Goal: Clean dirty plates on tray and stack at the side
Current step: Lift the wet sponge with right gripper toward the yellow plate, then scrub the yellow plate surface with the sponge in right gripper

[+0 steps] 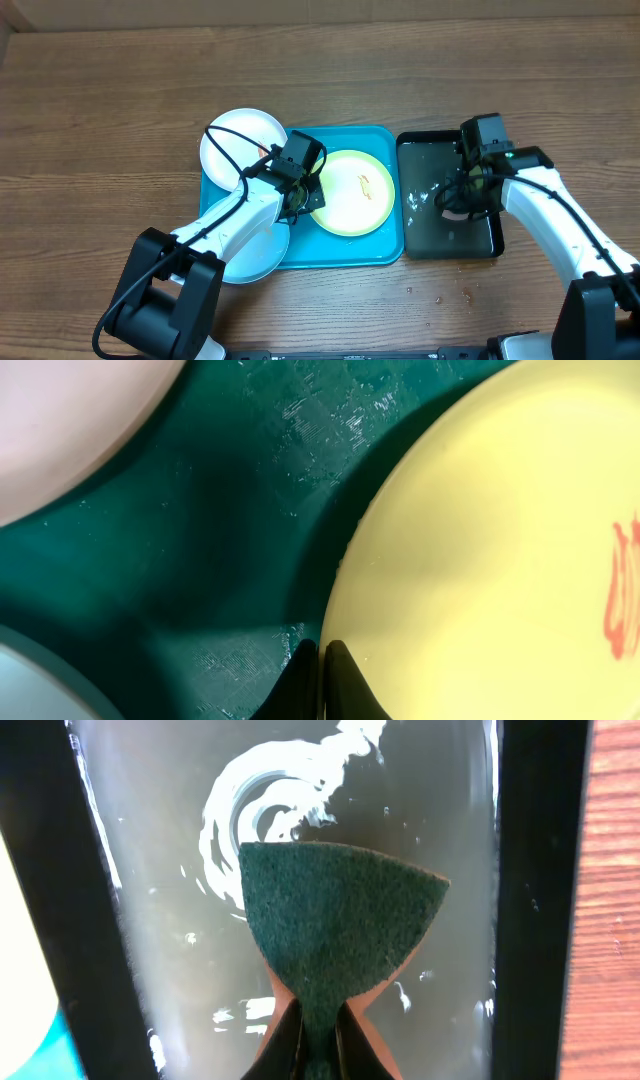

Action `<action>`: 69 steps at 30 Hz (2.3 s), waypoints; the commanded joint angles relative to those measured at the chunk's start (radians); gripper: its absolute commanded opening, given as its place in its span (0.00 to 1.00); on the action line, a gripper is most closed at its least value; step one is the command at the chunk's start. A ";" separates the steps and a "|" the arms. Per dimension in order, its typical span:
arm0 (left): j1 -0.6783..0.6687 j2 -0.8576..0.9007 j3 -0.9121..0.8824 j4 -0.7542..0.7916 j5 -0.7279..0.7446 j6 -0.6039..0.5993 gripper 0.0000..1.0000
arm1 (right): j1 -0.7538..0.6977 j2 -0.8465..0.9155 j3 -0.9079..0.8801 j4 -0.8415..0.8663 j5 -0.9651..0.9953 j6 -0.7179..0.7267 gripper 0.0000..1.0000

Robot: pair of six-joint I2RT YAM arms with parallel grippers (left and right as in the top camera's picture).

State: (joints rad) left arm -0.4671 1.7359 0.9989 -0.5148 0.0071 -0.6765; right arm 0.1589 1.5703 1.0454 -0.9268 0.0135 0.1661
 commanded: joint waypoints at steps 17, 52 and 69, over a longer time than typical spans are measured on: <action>0.073 0.011 -0.037 0.012 0.035 -0.042 0.04 | 0.233 0.005 0.387 -0.117 -0.097 0.007 0.04; 0.075 0.011 -0.048 0.018 0.072 -0.011 0.04 | 0.359 0.493 0.373 0.133 -0.015 0.071 0.04; 0.074 0.011 -0.048 0.021 0.072 -0.007 0.04 | 0.444 0.547 0.361 0.129 -0.308 0.050 0.04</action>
State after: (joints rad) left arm -0.3916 1.7359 0.9680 -0.4946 0.0711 -0.7025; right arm 0.5304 2.0602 1.4197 -0.7952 -0.1837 0.2310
